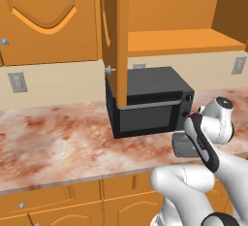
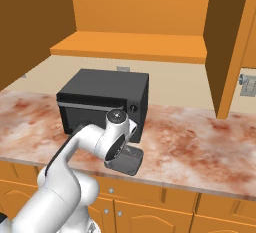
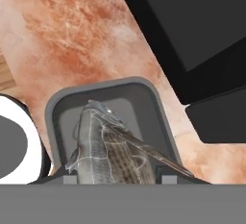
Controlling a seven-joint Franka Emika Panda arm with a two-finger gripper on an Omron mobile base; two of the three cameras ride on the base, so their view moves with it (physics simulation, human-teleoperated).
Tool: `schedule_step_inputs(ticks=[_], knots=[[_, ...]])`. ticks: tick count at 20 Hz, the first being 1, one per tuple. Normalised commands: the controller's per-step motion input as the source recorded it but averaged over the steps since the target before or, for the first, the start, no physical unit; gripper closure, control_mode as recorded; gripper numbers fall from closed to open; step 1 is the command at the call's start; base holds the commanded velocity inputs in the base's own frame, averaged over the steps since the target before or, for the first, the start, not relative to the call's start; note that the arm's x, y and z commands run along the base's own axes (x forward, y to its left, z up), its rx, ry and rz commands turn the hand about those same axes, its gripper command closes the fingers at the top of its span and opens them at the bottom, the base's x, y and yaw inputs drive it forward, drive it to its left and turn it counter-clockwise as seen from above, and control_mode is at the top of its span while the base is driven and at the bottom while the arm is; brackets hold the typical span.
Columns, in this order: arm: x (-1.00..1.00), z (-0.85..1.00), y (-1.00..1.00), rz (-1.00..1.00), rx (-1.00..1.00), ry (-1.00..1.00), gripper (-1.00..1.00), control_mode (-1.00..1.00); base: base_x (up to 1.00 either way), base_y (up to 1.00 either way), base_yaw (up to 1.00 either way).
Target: Retrieve the tupperware from the cabinet, then place the raw meat into the tupperware to avoid contamination.
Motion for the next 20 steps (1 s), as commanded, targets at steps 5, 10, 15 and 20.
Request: schedule_step_inputs(ticks=[5, 10, 15, 20], knots=[[0.06, -0.17, 0.00, 0.00, 0.00, 0.00, 1.00, -1.00, 0.00, 0.00, 0.00], [0.02, -0.18, -0.01, 0.00, 0.00, 0.00, 1.00, -1.00, 0.00, 0.00, 0.00], [0.03, -0.18, -0.01, 0.00, 0.00, 0.00, 1.00, -1.00, 0.00, 0.00, 0.00], [0.08, -0.13, -0.01, 0.00, 0.00, 0.00, 1.00, -1.00, 0.00, 0.00, 0.00]])
